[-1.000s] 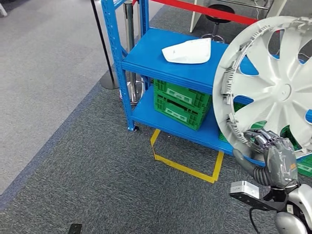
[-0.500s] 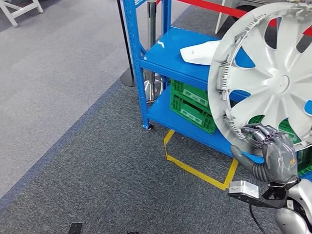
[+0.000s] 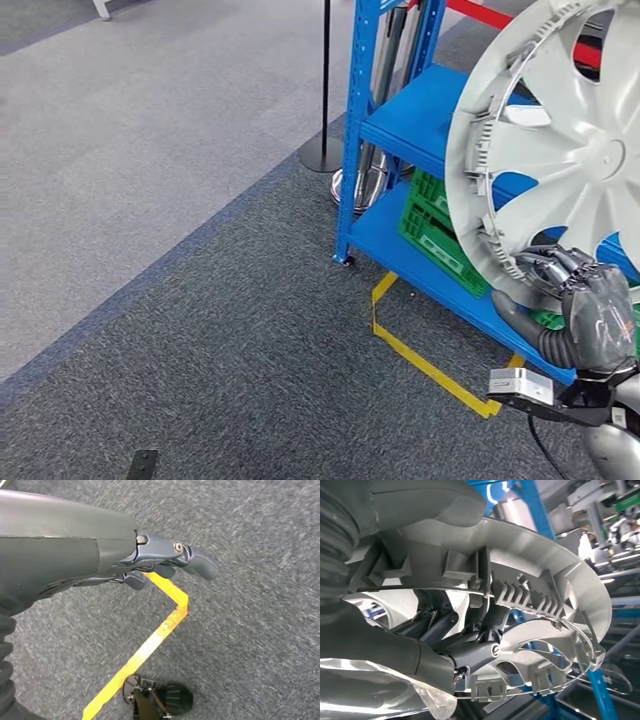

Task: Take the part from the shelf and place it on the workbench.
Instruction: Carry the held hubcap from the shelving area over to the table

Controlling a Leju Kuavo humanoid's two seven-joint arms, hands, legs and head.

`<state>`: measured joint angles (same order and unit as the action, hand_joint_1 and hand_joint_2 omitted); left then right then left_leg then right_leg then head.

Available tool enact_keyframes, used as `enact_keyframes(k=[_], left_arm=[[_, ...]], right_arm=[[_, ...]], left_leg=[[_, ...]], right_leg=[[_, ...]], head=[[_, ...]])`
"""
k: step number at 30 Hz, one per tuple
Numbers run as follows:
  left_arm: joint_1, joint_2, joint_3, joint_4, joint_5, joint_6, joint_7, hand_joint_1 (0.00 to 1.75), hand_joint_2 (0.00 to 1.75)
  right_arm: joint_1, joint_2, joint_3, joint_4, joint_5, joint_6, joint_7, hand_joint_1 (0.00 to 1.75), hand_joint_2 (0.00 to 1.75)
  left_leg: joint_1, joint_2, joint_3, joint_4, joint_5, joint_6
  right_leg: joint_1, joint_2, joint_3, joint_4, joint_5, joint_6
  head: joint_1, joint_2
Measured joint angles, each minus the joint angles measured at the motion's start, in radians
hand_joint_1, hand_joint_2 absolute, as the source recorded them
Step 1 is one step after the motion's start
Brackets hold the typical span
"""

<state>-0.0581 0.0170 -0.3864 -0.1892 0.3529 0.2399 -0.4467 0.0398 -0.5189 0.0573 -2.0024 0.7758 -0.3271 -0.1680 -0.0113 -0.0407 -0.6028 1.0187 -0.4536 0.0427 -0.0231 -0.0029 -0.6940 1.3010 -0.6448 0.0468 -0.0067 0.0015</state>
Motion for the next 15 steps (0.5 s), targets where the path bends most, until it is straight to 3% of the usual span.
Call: enact_keyframes(k=[1, 2, 4, 6, 8, 9, 11, 12, 13, 15], left_arm=[[0.0, 0.0, 0.0, 0.0, 0.0, 0.0, 0.0, 0.0, 1.75], [0.001, 0.0, 0.0, 0.0, 0.0, 0.0, 0.0, 0.0, 1.75], [-0.001, 0.0, 0.0, 0.0, 0.0, 0.0, 0.0, 0.0, 1.75], [-0.002, 0.001, 0.0, 0.0, 0.0, 0.0, 0.0, 0.0, 1.75], [0.001, 0.003, 0.0, 0.0, 0.0, -0.001, 0.0, 0.0, 1.75], [0.003, 0.004, 0.0, 0.001, 0.0, -0.001, 0.001, 0.0, 1.75], [0.002, 0.004, 0.0, 0.002, -0.003, -0.003, 0.004, 0.0, 1.75], [0.001, 0.002, 0.0, 0.002, -0.005, -0.004, 0.006, 0.0, 1.75], [-0.001, 0.002, 0.0, 0.002, -0.007, -0.005, 0.007, 0.0, 1.75], [-0.003, 0.0, 0.0, 0.002, -0.011, -0.006, 0.009, 0.0, 1.75]], right_arm=[[0.0, 0.0, 0.0, 0.0, 0.0, 0.0, 0.0, 1.75, 1.75], [0.001, -0.002, -0.001, 0.0, 0.0, 0.0, 0.001, 1.75, 1.75], [0.0, -0.005, -0.003, 0.0, 0.0, 0.0, 0.001, 1.75, 1.75], [0.0, -0.007, -0.005, -0.002, 0.0, 0.0, 0.001, 1.75, 1.75], [-0.001, -0.008, -0.006, -0.004, 0.0, 0.0, 0.002, 1.75, 1.75], [-0.002, -0.008, -0.006, -0.004, 0.0, 0.0, 0.002, 1.75, 1.75], [-0.001, -0.01, -0.007, -0.006, 0.0, 0.0, 0.003, 1.75, 1.75], [0.0, -0.011, -0.007, -0.007, 0.0, -0.001, 0.003, 1.75, 1.75], [0.001, -0.012, -0.008, -0.008, 0.002, -0.001, 0.003, 1.75, 1.75], [0.004, -0.012, -0.008, -0.009, 0.009, -0.001, 0.005, 1.75, 1.75]], left_leg=[[-0.001, -0.013, 0.001, 0.001, 0.0, 0.0], [-0.001, -0.026, 0.002, 0.002, 0.0, 0.0], [-0.002, -0.05, -0.001, 0.008, -0.001, -0.003], [-0.001, -0.072, -0.01, 0.013, 0.001, -0.012], [0.002, -0.094, -0.018, 0.013, 0.006, -0.024], [0.001, -0.087, -0.02, 0.017, 0.003, -0.029], [-0.001, -0.035, -0.043, 0.068, -0.03, -0.043], [0.0, -0.001, -0.067, 0.124, -0.06, -0.05], [0.004, 0.019, -0.097, 0.192, -0.092, -0.055], [0.012, 0.03, -0.14, 0.288, -0.123, -0.061]], right_leg=[[0.001, 0.002, 0.001, -0.014, 0.023, -0.002], [0.001, 0.009, 0.021, -0.066, 0.061, -0.004], [-0.003, 0.048, 0.081, -0.2, 0.123, -0.008], [-0.006, 0.077, 0.114, -0.264, 0.137, -0.011], [-0.005, 0.063, 0.118, -0.269, 0.137, -0.017], [-0.006, 0.051, 0.121, -0.271, 0.138, -0.022], [-0.008, 0.025, 0.127, -0.277, 0.139, -0.031], [-0.006, 0.011, 0.129, -0.278, 0.138, -0.035], [-0.005, -0.003, 0.131, -0.278, 0.136, -0.038], [-0.004, -0.031, 0.134, -0.278, 0.133, -0.04]], head=[[0.0, 0.0], [0.0, 0.0], [0.0, 0.0], [-0.001, 0.0], [-0.001, 0.0], [-0.001, 0.0], [-0.008, 0.0], [-0.012, 0.0], [-0.016, 0.0], [-0.016, 0.0]])
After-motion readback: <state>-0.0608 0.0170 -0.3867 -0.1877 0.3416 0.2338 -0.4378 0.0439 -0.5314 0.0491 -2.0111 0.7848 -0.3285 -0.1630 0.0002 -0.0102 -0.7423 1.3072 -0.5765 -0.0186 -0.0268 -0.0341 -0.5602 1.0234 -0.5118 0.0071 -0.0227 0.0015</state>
